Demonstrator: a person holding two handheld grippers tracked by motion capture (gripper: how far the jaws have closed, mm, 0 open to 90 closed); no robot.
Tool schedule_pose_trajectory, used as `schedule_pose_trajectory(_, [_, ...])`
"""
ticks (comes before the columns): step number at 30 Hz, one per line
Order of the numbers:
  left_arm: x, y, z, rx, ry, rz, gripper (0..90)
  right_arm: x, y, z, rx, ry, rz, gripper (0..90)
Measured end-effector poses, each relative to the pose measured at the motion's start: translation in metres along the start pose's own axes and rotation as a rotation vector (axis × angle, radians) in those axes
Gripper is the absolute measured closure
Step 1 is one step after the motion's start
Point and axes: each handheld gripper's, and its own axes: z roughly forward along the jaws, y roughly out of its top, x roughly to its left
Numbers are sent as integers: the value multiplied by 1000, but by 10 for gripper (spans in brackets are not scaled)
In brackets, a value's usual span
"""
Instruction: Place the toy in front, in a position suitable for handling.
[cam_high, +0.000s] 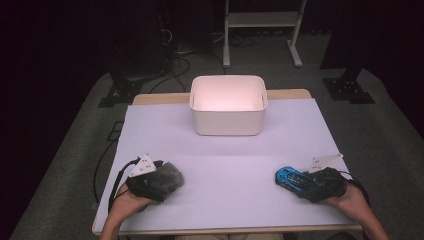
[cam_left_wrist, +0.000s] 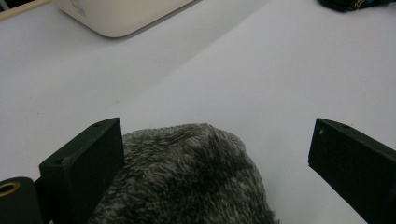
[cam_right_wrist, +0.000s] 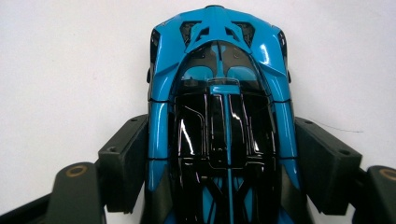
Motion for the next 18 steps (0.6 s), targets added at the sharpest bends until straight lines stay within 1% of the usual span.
schedule_pose_trajectory(3, [0, 0, -1, -2, 2, 1, 27, -1, -1, -1, -17, 2, 7, 251])
schedule_pose_trajectory(4, [1, 0, -1, -3, 1, -2, 27, -2, -1, -2, -21, 15, 11, 251])
schedule_pose_trajectory(11, [1, 0, -1, -4, 0, -3, 27, 1, 5, -9, -49, 17, 0, 251])
schedule_pose_trajectory(12, [1, 0, -1, -4, 0, -3, 27, 2, 9, -11, -59, 24, -11, 251])
schedule_pose_trajectory(14, [1, 0, -1, -4, -1, -5, 27, 3, 12, -13, -65, 25, -17, 251])
schedule_pose_trajectory(17, [1, 0, -1, -4, -2, -4, 27, 8, 25, -17, -76, 36, -55, 250])
schedule_pose_trajectory(18, [1, 0, -2, -3, -1, -2, 27, 12, 38, -19, -85, 47, -89, 251])
